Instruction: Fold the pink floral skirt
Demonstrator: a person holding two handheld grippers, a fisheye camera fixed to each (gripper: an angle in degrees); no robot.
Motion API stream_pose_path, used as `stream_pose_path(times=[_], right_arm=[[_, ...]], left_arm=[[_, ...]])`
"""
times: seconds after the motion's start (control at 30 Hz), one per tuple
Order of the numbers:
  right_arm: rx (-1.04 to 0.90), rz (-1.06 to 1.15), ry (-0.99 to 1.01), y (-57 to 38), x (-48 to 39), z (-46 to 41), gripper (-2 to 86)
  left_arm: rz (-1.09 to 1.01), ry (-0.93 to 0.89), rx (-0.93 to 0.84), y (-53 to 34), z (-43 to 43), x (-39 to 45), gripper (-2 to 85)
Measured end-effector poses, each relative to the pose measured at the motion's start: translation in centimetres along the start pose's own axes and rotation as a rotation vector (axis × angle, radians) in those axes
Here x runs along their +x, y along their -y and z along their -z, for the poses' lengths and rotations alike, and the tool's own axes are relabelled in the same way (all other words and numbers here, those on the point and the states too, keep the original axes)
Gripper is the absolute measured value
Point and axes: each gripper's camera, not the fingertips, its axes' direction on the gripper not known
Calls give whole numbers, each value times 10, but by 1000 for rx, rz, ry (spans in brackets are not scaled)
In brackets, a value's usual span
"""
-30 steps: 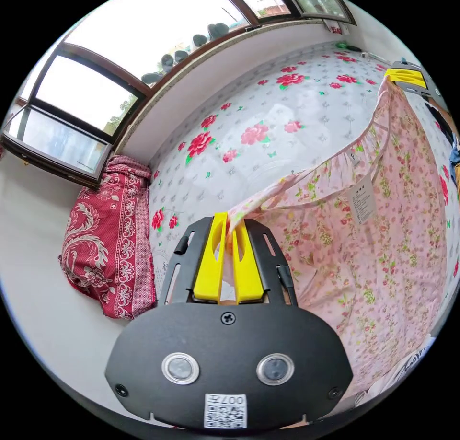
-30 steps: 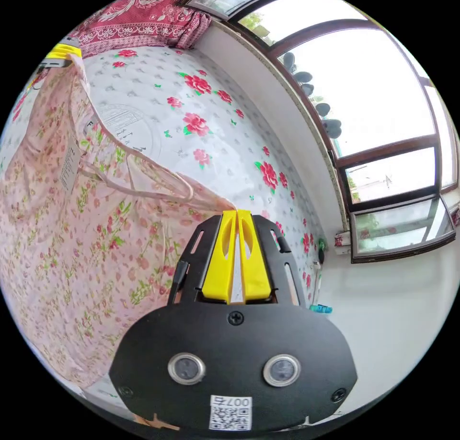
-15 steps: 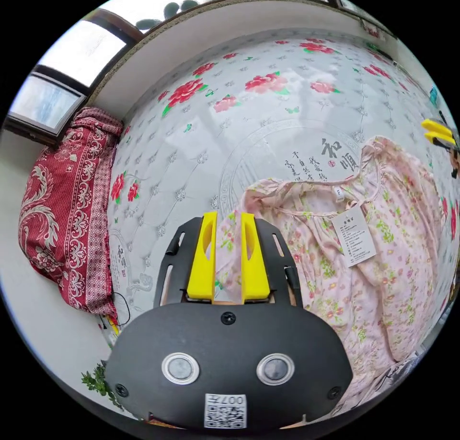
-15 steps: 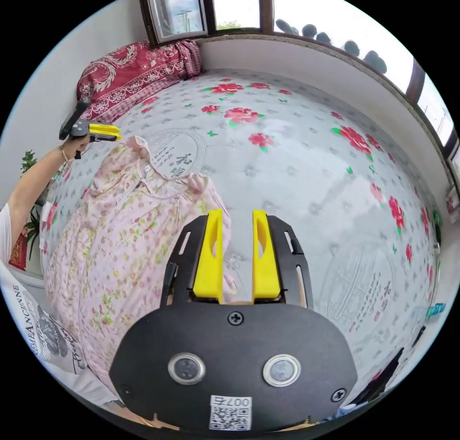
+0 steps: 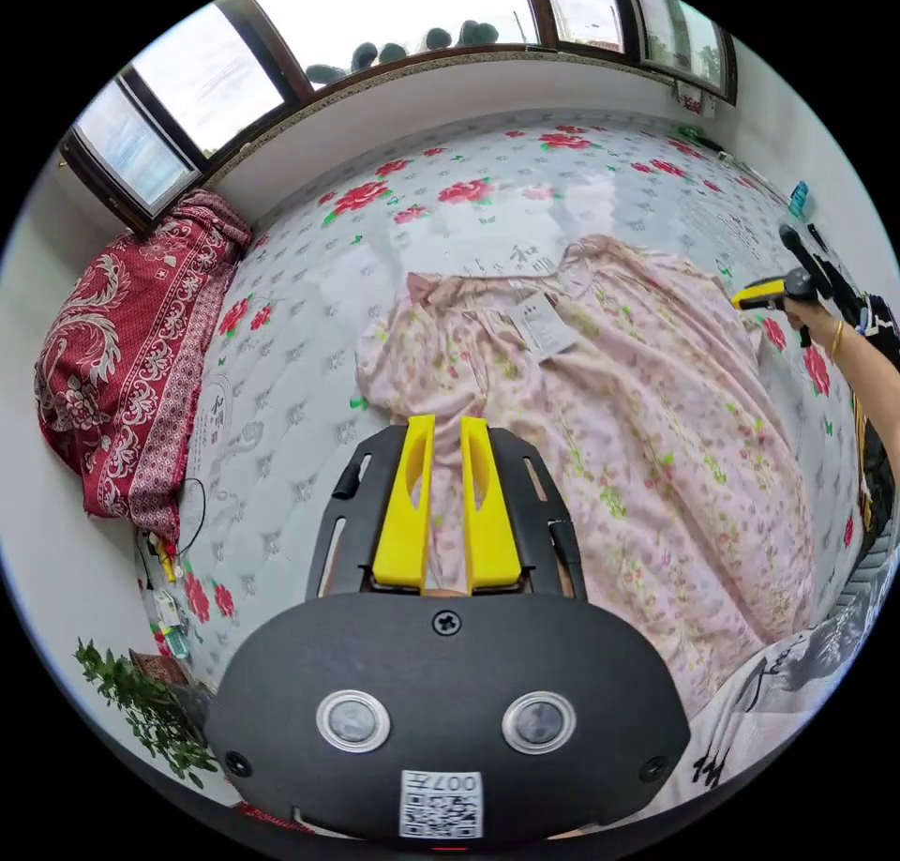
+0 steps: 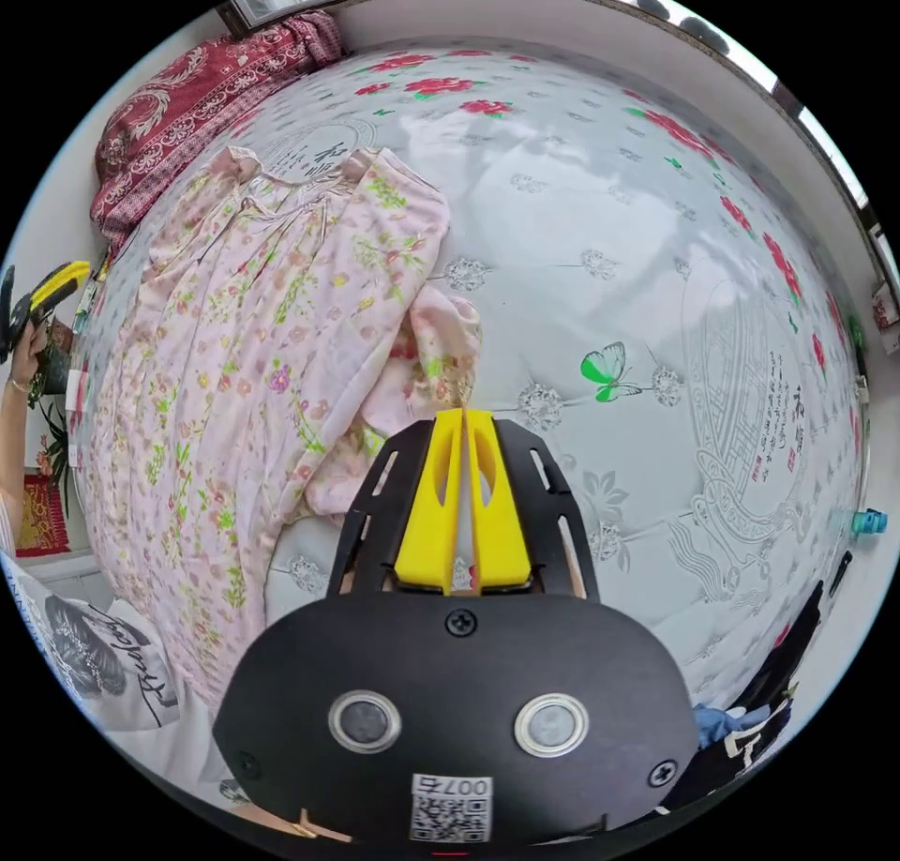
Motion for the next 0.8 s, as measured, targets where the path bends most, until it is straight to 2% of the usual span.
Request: stream_pose_path(times=[0.1,0.23,0.37,0.6,0.7,0.8], right_arm=[[15,6,-76,-4,1,21,2],[59,-35,58,-3,6,39,8],[16,-54,121,0,-4,31,7],[-25,51,-276,-9,-39,60,-2],[10,-40,-351,-21,-23,82,-2],[-76,-93,-451,-30,-4,78,-1]], left_arm=[[55,-18,-62,-70,-3,13,8],[185,-93,-148,-134,-11,14,-5],[201,-108,-206,-152,-20,21,-5],[166,-87,-295,-152,-63,16,-9],[181,-105,-302,-151,-72,6,-10],[184,-105,-286,-153,-74,-2,-10]])
